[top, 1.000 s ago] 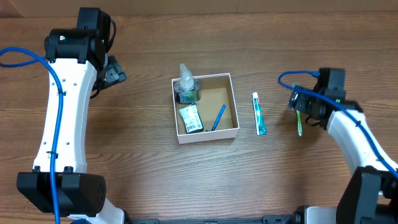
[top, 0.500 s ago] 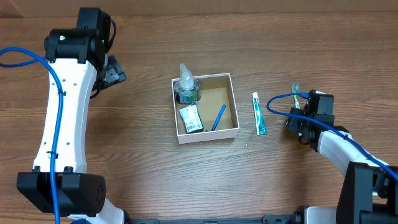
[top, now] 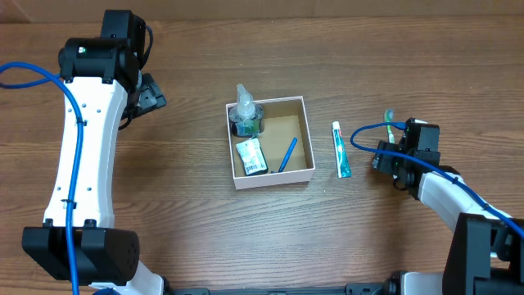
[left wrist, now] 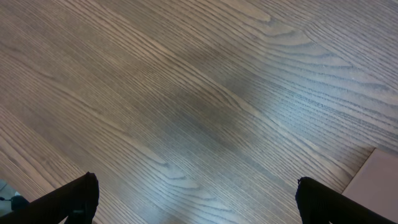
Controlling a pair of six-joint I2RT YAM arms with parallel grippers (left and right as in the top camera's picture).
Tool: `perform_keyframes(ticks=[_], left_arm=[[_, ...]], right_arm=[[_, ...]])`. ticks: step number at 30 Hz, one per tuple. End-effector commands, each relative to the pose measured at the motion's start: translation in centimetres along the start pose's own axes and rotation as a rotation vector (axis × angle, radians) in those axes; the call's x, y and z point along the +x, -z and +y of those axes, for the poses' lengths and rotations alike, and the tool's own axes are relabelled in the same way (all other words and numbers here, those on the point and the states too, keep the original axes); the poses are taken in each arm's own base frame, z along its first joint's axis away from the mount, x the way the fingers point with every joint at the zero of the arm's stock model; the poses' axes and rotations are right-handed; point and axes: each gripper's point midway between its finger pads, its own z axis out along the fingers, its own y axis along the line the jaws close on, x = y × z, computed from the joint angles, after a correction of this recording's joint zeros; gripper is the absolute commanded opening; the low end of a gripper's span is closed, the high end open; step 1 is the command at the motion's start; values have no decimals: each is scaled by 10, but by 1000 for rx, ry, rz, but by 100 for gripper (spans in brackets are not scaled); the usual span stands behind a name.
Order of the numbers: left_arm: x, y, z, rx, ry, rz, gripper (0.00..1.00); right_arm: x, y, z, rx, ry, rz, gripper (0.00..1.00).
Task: Pack container
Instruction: 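Move right gripper back over the green toothbrush and grasp it, then carry the green toothbrush into the box and release it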
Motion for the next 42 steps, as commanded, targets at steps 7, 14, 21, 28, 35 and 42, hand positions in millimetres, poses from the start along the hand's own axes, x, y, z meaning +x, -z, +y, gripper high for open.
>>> perform_keyframes(ticks=[7,14,21,28,35,42], left_arm=[[-6,4,3,-7,-10,-21,100],[-6,4,3,-7,-11,-21,100],[-6,4,3,-7,-11,-21,100],[-6,4,3,-7,-11,-21,100],[-6,4,3,-7,-10,-21,100],[-6,4,3,-7,-10,-21,100]], right_arm=[[7,-10,2,-13,5,24,73],[7,-10,7,-43,3,25,38],[1,-6,9,-47,-8,48,12],[-10,9,10,-31,-85,121,7],[-33,33,30,-123,-121,176,7],[-79,83,61,-228,-120,181,7]])
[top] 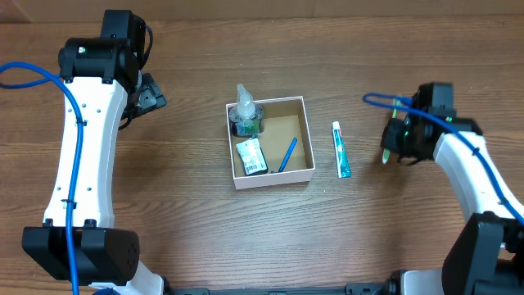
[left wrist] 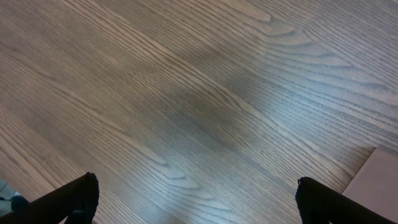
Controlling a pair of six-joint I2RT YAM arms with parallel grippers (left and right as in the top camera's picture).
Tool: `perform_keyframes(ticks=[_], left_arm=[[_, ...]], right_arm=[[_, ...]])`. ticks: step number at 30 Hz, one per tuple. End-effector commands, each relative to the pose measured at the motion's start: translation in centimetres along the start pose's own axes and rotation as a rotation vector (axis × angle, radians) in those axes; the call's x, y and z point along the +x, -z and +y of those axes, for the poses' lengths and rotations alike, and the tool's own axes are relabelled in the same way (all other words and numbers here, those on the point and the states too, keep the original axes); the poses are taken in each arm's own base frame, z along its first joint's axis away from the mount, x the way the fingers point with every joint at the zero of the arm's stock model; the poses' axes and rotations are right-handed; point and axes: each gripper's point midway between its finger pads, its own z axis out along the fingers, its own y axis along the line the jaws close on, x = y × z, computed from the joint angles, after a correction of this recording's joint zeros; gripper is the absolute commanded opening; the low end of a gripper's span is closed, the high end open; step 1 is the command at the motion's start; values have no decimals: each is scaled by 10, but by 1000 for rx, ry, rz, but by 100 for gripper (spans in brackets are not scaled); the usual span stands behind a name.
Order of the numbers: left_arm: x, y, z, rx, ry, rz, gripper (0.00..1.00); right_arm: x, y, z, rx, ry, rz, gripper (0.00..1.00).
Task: Pack container
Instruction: 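Carry the green toothbrush into the box and release it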
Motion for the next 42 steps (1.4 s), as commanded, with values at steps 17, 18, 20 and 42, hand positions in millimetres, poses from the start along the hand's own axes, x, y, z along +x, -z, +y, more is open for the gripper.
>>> perform_keyframes(ticks=[17,18,20,42], left_arm=[[-5,4,3,-7,-11,-21,100],[-5,4,3,-7,-11,-21,100],[-5,4,3,-7,-11,-21,100],[-5,4,3,-7,-10,-21,100]], right_arm=[[42,89,189,-192,384,-75,7],[46,88,192,-177,390,-80,7],[56,85,196,-161,413,-77,7],[88,41,200,-184,417,-46,9]])
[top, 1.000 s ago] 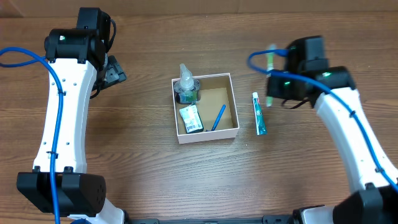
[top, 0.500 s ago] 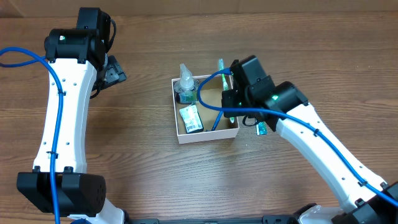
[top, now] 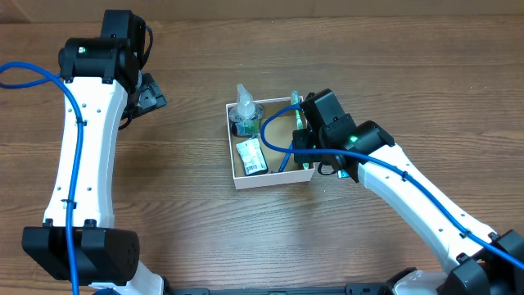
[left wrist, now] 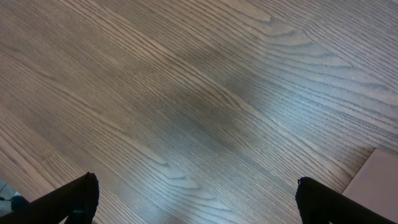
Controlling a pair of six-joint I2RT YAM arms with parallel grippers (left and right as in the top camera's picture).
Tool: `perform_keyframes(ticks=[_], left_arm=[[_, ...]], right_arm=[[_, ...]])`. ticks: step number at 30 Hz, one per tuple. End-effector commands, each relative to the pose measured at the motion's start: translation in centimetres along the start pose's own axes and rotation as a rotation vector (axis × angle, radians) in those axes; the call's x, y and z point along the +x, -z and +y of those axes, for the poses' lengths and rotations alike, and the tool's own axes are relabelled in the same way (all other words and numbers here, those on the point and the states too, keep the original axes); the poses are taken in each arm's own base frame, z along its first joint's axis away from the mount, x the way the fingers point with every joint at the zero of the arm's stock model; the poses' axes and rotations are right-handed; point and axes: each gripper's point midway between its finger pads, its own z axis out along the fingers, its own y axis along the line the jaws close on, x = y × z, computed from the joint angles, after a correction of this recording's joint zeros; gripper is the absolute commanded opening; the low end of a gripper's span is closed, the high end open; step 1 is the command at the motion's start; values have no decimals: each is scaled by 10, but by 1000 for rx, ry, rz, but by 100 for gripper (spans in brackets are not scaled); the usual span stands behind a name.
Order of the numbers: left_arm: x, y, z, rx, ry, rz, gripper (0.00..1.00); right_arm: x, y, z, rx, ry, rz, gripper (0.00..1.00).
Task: Pack container
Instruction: 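Carry the green toothbrush into the box and release it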
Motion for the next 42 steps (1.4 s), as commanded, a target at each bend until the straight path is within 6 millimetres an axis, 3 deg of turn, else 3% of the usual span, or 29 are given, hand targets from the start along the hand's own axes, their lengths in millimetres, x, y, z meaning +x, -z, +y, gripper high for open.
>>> perform_keyframes(ticks=[1,25,29,33,42], left_arm=[[-6,4,3,-6,-10,-22,100],[-6,4,3,-6,-10,-22,100],[-6,4,3,-7,-11,-22,100],[-6,4,3,-7,-11,-22,100],[-6,4,3,-6,-10,-22,100]], right_arm=[[-5,5,6,-29,-1,-31,9],[0,-32,17,-42,15,23,15],[-1,-32,17,-43,20,19,36],[-2,-26,13,-25,25,9,40],[-15,9,-8,80,21,-94,41]])
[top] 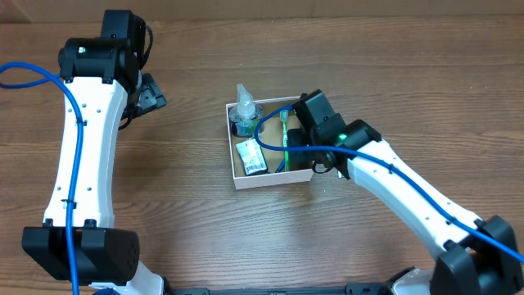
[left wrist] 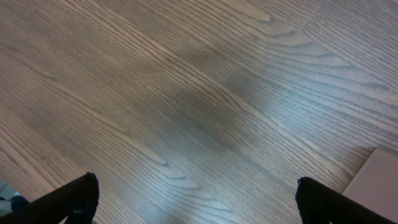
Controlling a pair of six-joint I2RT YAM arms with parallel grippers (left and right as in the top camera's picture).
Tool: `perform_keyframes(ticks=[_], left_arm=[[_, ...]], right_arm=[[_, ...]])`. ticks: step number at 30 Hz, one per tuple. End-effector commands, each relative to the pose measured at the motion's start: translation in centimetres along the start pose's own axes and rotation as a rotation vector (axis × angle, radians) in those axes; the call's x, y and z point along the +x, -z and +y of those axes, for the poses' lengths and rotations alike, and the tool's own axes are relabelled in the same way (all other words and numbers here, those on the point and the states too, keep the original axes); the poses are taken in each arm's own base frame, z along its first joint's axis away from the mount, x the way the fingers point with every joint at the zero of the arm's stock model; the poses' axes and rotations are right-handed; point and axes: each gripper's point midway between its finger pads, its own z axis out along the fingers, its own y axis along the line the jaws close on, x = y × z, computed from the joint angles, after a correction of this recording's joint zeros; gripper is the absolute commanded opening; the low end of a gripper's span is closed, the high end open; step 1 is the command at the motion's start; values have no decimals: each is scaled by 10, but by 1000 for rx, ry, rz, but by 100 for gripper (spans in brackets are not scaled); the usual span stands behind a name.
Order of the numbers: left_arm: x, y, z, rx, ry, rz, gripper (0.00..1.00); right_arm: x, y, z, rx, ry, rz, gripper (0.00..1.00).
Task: Pack container
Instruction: 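Carry the green toothbrush into the box and release it, then move right gripper to the Colgate toothpaste tube and grasp it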
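The white cardboard box (top: 232, 147) stands mid-table and holds a clear spray bottle (top: 246, 115), a green-and-white packet (top: 251, 156) and a blue pen (top: 283, 163), partly covered by the arm. My right gripper (top: 295, 133) hangs over the box's inside, shut on a green toothbrush (top: 284, 129) that points to the far side. The toothpaste tube is hidden under the right arm. My left gripper (top: 152, 92) is far left of the box, open over bare wood (left wrist: 196, 205), its fingertips (left wrist: 78, 199) wide apart.
The wooden table (top: 180, 213) surrounds the box. A corner of the box (left wrist: 379, 174) shows at the right edge of the left wrist view. The right arm's blue cable (top: 270, 131) loops over the box.
My right gripper has moved a little left with the toothbrush, from the box's right wall to over the box's middle. The left arm has not moved.
My right gripper was at the table's far right by the green toothbrush. It then held the brush there, clear of the tube. Later it was at the box's right wall with the brush, and now over the box's inside. The left arm stayed still.
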Motion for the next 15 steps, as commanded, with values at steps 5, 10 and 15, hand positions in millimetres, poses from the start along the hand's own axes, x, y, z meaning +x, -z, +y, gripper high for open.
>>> perform_keyframes(ticks=[5,10,15], left_arm=[[-6,4,3,-6,-10,-22,100],[-6,4,3,-7,-11,-22,100],[-6,4,3,-7,-11,-22,100]], right_arm=[[-12,36,-29,146,2,-110,47],[-8,39,-54,274,1,-104,60],[-2,30,-78,332,-33,-94,64]])
